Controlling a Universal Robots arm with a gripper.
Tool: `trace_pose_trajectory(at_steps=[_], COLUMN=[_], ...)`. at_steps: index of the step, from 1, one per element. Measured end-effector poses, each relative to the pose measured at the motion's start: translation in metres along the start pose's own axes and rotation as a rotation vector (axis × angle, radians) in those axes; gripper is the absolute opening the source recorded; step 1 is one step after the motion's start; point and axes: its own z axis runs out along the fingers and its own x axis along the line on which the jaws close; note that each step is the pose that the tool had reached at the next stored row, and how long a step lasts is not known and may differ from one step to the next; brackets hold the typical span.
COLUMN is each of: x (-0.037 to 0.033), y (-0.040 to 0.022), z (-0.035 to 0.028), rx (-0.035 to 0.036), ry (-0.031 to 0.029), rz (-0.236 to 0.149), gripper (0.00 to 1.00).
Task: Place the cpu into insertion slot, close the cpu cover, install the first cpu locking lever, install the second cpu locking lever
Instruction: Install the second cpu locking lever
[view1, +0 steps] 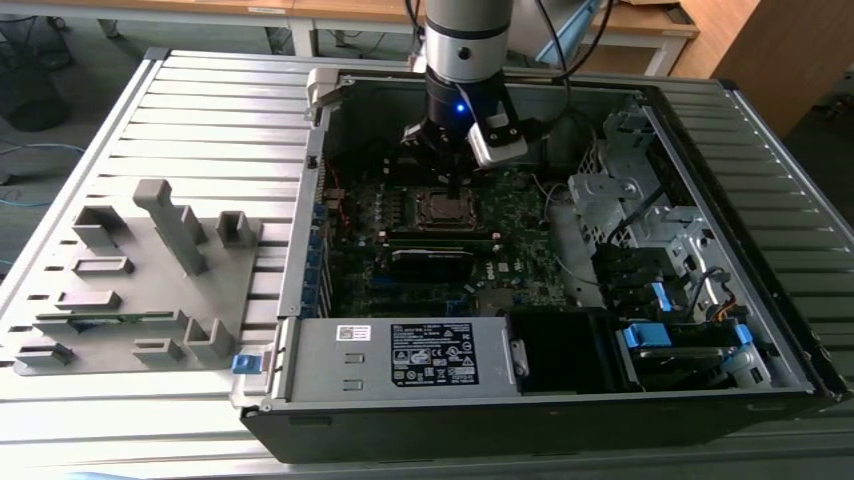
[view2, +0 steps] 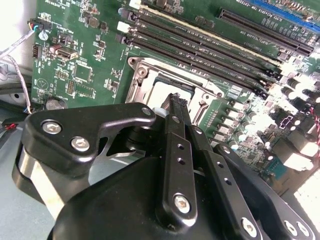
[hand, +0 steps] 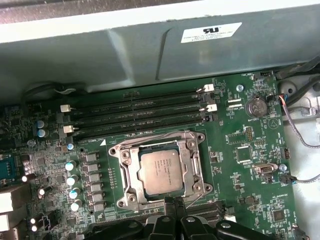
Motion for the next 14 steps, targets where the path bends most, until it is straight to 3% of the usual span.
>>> trace_pose_trajectory(at_steps=[8,14], x=[-0.0003,-0.0003], y=[-0.0016,-0.0016], z=[0.0,0.0001], rx=[0.0001,0.0007], ry=[0.0,0.0032], rz=[0.0,0.0], gripper=[0.1,0.1])
